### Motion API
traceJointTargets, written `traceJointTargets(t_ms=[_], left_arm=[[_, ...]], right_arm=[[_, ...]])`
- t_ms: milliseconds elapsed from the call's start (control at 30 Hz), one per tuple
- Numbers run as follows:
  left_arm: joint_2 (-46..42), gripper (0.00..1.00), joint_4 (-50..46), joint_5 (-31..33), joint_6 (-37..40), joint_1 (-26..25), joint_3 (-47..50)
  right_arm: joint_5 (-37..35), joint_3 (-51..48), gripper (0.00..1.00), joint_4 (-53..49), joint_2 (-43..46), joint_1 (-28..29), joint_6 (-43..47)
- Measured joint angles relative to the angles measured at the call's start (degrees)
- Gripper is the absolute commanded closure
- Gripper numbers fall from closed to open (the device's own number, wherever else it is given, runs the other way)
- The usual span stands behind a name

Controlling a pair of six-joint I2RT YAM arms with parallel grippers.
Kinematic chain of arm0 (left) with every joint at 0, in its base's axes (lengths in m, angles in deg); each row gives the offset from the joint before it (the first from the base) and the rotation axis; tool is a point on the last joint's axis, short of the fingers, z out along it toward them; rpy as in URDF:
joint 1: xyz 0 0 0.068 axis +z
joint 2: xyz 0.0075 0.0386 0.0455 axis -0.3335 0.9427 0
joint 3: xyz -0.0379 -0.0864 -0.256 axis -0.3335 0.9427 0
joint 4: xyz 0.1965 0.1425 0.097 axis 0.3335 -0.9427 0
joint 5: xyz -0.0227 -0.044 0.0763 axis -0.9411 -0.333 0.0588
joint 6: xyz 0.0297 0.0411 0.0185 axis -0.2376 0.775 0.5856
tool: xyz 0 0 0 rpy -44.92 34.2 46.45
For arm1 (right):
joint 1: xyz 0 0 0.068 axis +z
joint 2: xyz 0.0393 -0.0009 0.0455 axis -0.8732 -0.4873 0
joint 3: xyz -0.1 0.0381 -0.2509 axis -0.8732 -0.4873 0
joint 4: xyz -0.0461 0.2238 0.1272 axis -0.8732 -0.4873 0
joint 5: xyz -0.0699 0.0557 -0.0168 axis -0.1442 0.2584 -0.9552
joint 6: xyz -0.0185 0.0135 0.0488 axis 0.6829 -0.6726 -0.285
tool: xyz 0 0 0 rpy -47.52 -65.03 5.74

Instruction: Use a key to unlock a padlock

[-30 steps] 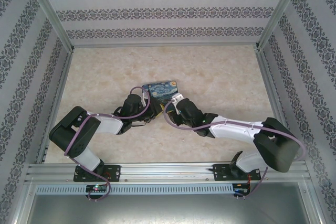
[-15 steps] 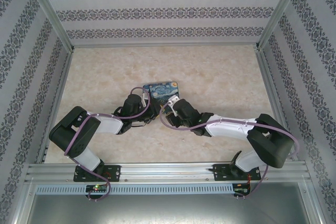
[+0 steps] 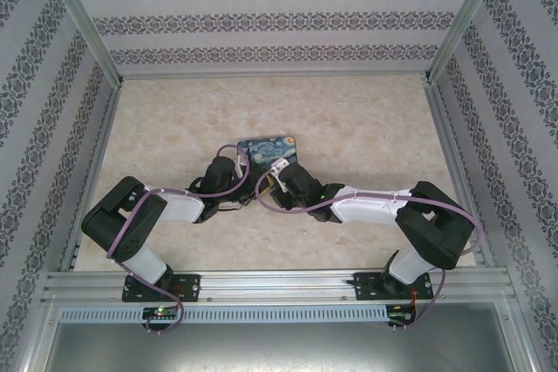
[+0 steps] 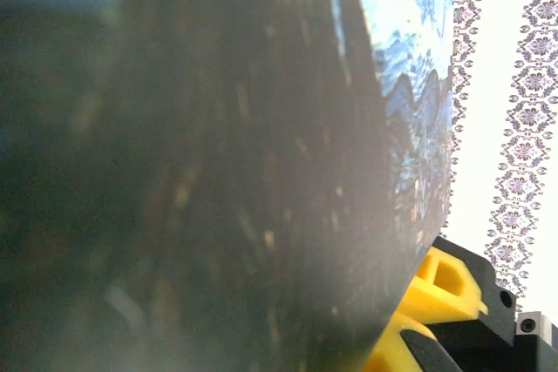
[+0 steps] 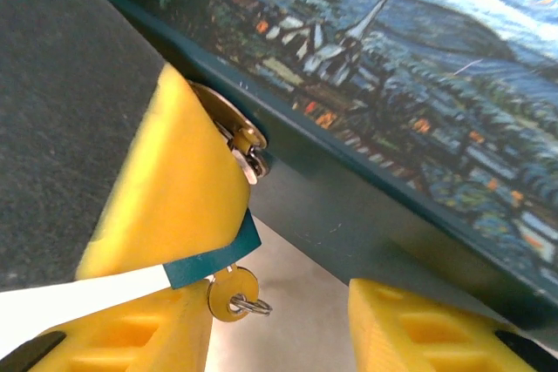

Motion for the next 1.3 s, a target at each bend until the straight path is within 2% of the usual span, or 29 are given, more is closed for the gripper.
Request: traceJointTargets(t_ms=[167, 367, 800, 900, 1167, 1300], left_arm=[[0.00, 1.00, 0.00, -0.11, 0.00, 0.00, 0.00], [0.00, 1.00, 0.02, -0.11, -0.02, 0.00, 0.00], [0.00, 1.00, 0.37, 0.57, 0.00, 0.26, -0.13], [0.00, 1.00, 0.39, 0.61, 0.00, 0.28, -0.13], [0.00, 1.00, 0.63, 0.13, -0.02, 0.33, -0.28], [0.00, 1.00, 0.63, 0.13, -0.02, 0.37, -0.28]], right_arm=[[0.00, 0.00, 0.56, 0.02, -0.35, -0.02, 0.00], [0.22, 0.68, 0.63, -0.04, -1.11, -0.07, -0.04], [7.30, 1.79, 1.00, -0.85, -1.33, -2.27, -0.52], [11.74, 1.79, 1.00, -0.85, -1.11, -4.17, -1.16], [32.96, 1.79, 1.00, -0.33, -1.84, -12.96, -8.55], [37.92, 1.79, 1.00, 0.48, -2.60, -14.97, -11.93]])
